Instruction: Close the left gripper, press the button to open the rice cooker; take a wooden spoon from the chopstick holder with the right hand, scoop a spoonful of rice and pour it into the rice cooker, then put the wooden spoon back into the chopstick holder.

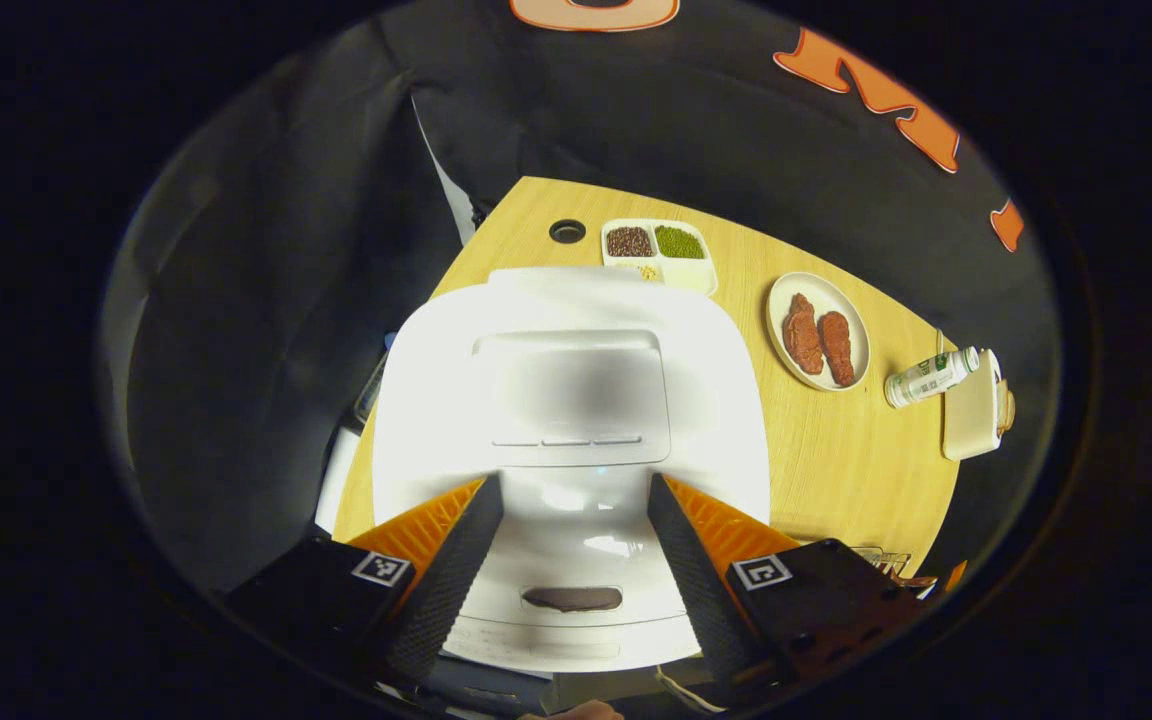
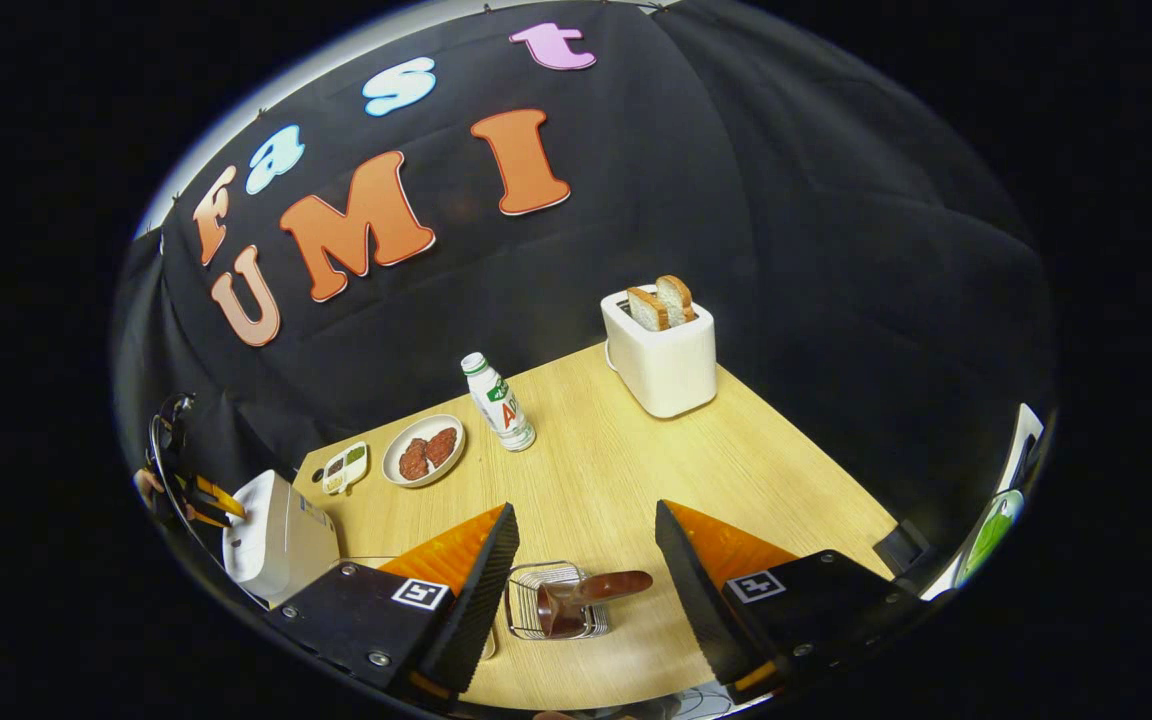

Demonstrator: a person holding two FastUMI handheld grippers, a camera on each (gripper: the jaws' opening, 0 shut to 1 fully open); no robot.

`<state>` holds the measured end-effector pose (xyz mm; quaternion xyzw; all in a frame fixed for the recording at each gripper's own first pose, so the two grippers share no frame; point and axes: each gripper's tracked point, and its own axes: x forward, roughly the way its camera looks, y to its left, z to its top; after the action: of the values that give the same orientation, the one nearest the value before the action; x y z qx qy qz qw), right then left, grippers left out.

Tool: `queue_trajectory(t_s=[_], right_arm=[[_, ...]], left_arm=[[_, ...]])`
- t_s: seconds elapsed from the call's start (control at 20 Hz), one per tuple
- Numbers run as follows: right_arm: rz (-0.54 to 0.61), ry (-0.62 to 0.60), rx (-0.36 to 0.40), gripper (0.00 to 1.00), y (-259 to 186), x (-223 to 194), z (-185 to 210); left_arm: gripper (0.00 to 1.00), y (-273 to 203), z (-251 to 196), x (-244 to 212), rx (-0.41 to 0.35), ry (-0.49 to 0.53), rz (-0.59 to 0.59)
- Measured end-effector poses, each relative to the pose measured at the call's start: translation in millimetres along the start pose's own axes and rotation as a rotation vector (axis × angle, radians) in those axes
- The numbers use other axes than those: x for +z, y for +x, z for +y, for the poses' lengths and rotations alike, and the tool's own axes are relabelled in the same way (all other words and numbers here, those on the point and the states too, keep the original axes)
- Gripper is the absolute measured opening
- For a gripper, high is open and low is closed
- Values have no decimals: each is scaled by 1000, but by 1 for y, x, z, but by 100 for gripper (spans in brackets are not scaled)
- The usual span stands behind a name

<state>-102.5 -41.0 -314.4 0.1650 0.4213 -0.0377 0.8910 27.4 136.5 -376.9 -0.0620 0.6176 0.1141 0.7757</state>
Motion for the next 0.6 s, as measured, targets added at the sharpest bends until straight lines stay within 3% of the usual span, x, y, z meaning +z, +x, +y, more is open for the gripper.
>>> queue_trajectory(t_s=[0.1, 0.3, 0.4, 0.6], right_arm=[[-17, -3, 5, 86, -3, 8, 6], [-93, -45, 40, 85, -3, 36, 33], [-156, -83, 57, 86, -6, 59, 50], [-296, -151, 109, 85, -13, 101, 93]], left_arm=[[100, -3, 2, 3, 4, 4, -24], [100, -5, 0, -3, 54, -123, -93], [100, -11, -10, -6, 12, -130, -154], [100, -62, -24, 19, -52, -116, -435]])
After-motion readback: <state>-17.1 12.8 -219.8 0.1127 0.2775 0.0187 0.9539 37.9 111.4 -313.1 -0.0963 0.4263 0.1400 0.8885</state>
